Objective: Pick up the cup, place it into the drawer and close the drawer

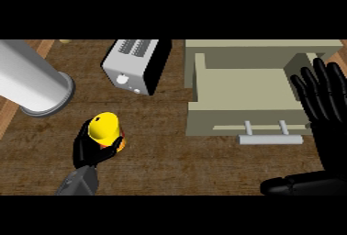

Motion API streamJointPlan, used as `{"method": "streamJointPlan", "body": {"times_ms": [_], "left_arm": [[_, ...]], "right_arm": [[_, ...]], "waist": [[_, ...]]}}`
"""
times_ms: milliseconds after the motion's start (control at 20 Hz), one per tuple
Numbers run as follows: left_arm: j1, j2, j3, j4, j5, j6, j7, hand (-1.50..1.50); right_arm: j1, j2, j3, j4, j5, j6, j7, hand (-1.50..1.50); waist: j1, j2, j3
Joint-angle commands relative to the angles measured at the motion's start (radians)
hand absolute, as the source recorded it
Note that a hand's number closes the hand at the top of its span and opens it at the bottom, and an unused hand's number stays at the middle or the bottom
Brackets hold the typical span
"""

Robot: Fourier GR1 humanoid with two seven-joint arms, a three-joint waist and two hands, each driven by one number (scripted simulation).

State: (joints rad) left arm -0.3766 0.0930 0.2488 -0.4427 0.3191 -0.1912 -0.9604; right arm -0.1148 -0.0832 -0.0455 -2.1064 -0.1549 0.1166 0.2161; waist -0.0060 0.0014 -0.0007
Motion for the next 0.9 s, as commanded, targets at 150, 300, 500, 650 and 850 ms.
{"method": "streamJointPlan", "body": {"times_ms": [150,300,500,650,850], "left_arm": [[-0.016,-0.011,-0.015,0.027,-0.046,0.030,-0.159,1.50],[0.051,0.073,-0.023,0.052,-0.060,-0.092,-0.182,1.50],[-0.007,0.084,-0.015,-0.003,-0.043,-0.064,-0.136,1.50],[0.043,0.081,-0.043,-0.125,-0.038,-0.088,-0.096,1.50],[0.029,0.039,-0.073,-0.226,-0.028,-0.091,-0.048,1.50]], "right_arm": [[0.021,0.002,-0.007,-0.020,-0.019,0.014,-0.018,-1.50],[0.024,0.003,-0.002,-0.050,-0.005,0.000,0.002,-1.50],[0.012,-0.043,-0.074,-0.037,-0.080,0.034,0.023,-1.50],[0.029,-0.045,-0.064,-0.058,-0.075,0.029,0.054,-1.50],[0.007,0.005,0.006,0.026,0.032,0.002,-0.025,-1.50]], "waist": [[-0.003,0.001,0.000],[-0.002,0.001,-0.001],[-0.002,0.001,0.000],[0.009,-0.005,0.001],[0.014,-0.004,0.001]]}}
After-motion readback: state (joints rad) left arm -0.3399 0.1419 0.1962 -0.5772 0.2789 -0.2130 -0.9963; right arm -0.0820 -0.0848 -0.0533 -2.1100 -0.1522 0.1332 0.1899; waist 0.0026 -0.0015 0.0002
